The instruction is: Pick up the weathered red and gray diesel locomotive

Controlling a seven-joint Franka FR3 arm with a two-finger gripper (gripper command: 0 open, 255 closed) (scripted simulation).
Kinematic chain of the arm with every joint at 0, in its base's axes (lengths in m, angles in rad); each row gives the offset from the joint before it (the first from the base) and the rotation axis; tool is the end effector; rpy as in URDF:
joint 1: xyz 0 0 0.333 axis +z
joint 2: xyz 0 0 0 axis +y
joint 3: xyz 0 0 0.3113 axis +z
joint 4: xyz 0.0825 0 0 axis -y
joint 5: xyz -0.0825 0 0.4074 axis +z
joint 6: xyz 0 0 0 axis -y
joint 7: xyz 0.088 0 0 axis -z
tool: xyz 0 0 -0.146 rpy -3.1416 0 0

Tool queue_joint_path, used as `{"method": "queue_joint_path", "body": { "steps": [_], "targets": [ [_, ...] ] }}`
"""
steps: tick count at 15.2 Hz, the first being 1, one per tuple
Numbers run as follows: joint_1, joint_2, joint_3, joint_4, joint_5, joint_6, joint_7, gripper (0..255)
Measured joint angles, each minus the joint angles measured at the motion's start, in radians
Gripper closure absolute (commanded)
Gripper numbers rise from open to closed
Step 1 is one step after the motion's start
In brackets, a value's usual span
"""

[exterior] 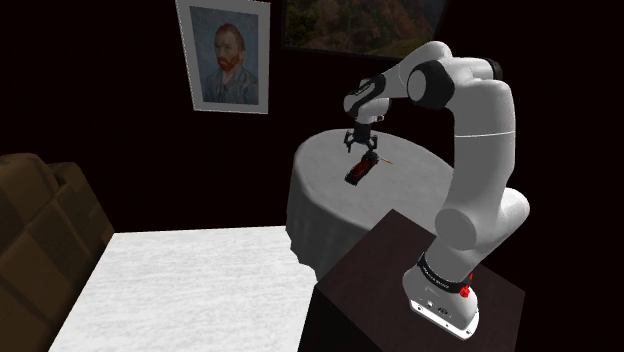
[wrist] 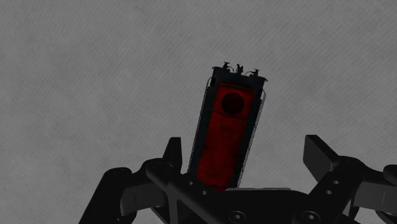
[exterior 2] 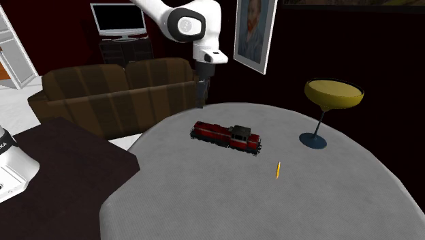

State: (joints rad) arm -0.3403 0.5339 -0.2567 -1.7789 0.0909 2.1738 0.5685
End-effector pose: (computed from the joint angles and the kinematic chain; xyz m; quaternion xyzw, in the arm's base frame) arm 0.5478 -0.3586 0.1977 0.8248 -0.5614 -0.0601 0.0291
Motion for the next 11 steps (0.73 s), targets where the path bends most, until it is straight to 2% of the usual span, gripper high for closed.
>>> {"method": "queue_joint_path", "body": {
  "steps": [7, 11],
  "targets": [
    [-0.091, 0.223, -0.022, 0.234, 0.075, -0.014, 0.081, 0],
    [-0.112, 0.282, -0.021, 0.281, 0.091, -0.002, 0.092, 0]
  ]
}}
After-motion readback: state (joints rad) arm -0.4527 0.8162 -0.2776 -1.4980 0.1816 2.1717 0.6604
